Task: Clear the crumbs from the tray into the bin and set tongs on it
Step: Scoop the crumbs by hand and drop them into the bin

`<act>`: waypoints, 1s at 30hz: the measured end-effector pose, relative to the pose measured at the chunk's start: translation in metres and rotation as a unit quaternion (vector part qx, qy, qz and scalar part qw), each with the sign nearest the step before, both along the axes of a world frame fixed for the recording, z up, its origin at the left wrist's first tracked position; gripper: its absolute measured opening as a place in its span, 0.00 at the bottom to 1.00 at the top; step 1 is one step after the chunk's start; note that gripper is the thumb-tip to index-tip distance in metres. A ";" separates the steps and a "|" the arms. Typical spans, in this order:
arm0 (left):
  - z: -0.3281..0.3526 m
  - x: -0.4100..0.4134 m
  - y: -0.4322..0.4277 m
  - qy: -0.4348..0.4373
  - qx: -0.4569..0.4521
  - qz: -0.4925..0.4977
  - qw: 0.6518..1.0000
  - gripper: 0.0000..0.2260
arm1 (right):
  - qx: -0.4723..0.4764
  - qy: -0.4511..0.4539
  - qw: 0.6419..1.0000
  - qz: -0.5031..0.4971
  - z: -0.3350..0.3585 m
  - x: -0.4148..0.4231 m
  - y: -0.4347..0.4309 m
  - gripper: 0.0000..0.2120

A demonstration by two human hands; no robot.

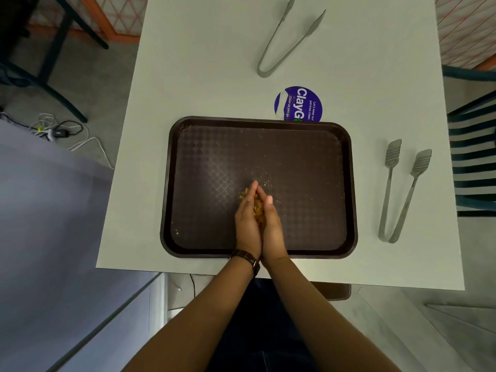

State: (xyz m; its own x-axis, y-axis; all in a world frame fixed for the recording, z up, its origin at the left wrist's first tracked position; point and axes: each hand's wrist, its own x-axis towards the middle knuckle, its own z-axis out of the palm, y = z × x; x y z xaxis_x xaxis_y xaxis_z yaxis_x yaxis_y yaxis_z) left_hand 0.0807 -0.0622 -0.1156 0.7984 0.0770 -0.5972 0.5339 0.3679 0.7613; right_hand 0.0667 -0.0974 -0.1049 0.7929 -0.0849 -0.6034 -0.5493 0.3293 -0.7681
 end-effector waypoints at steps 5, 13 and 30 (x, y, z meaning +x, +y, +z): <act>0.022 0.021 0.001 0.083 -0.180 0.135 0.971 0.18 | 0.188 0.038 0.967 -0.166 0.013 0.019 -0.012 0.22; 0.044 0.046 0.003 0.055 -0.233 0.132 0.962 0.20 | 0.202 0.006 0.956 -0.211 0.043 0.044 -0.011 0.26; 0.123 -0.045 -0.072 0.007 -0.253 0.042 0.967 0.19 | 0.184 -0.061 0.951 -0.242 0.109 -0.052 -0.084 0.31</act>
State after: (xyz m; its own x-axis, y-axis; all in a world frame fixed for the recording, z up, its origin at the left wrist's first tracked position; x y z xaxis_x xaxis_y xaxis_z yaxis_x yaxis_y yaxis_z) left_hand 0.0356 -0.1346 0.0071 0.7933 -0.1628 -0.5866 0.4950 0.7335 0.4658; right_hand 0.0143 -0.1817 0.0037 0.7806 -0.2599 -0.5685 -0.1782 0.7792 -0.6009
